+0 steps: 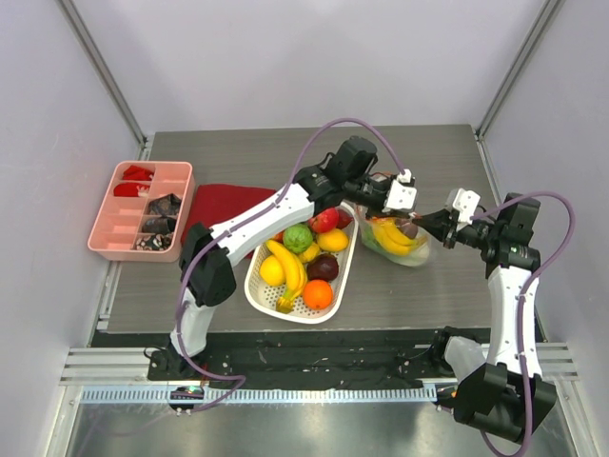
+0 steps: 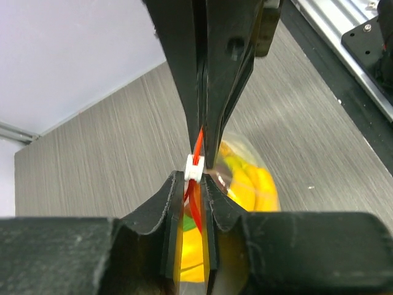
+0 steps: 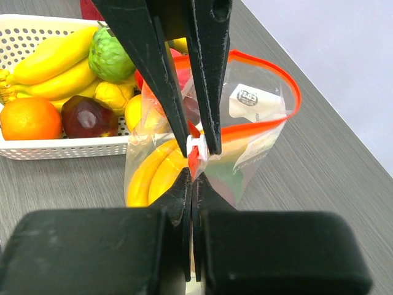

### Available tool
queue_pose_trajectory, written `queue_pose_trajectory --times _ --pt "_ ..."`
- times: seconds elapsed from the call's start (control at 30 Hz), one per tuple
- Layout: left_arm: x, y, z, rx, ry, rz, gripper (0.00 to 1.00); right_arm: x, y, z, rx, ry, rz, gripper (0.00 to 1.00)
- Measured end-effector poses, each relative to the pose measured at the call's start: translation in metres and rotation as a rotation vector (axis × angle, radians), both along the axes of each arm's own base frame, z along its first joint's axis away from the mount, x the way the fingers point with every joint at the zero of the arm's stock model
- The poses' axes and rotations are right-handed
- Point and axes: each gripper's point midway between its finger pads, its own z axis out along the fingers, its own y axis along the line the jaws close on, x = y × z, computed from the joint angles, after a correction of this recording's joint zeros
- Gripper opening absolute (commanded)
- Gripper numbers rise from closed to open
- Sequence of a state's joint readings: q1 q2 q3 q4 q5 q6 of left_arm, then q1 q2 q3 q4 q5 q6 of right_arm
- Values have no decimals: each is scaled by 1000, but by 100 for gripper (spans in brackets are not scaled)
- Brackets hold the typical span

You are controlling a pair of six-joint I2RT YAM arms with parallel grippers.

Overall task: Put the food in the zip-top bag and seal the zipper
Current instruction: Zip the zipper food storage bag at the center of the board.

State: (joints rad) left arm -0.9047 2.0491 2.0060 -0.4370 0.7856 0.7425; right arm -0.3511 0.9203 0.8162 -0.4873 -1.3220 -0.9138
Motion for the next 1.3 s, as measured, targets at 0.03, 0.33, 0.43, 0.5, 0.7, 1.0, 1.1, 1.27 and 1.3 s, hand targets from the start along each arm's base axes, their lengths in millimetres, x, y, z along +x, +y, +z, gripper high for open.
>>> queue_pose_trajectory --times 0.03,0.33,0.43,0.5,0.7,1.0,1.1,1.27,1.3 --pt "1 1 -2 3 1 3 18 0 -1 0 0 0 -3 1" --pt "32 19 -10 34 -1 73 36 2 -11 1 8 -3 -36 1" --pt "33 20 -10 34 8 81 52 1 -11 2 13 -6 -31 1" --pt "32 20 -11 34 21 81 59 1 -10 3 16 -7 -26 1" --pt "17 10 -10 28 29 53 60 -1 -9 4 23 -10 -15 1" --pt "-15 -15 10 -25 22 -12 53 -2 -7 6 24 -19 -9 1" --pt "-16 -17 20 -50 13 -20 42 -3 -7 8 23 -25 -7 1" --pt "-16 -18 23 -57 8 -23 35 -4 -7 8 25 -25 -5 1" --pt "-16 -18 22 -56 7 -23 35 -4 -7 8 25 -25 -5 1"
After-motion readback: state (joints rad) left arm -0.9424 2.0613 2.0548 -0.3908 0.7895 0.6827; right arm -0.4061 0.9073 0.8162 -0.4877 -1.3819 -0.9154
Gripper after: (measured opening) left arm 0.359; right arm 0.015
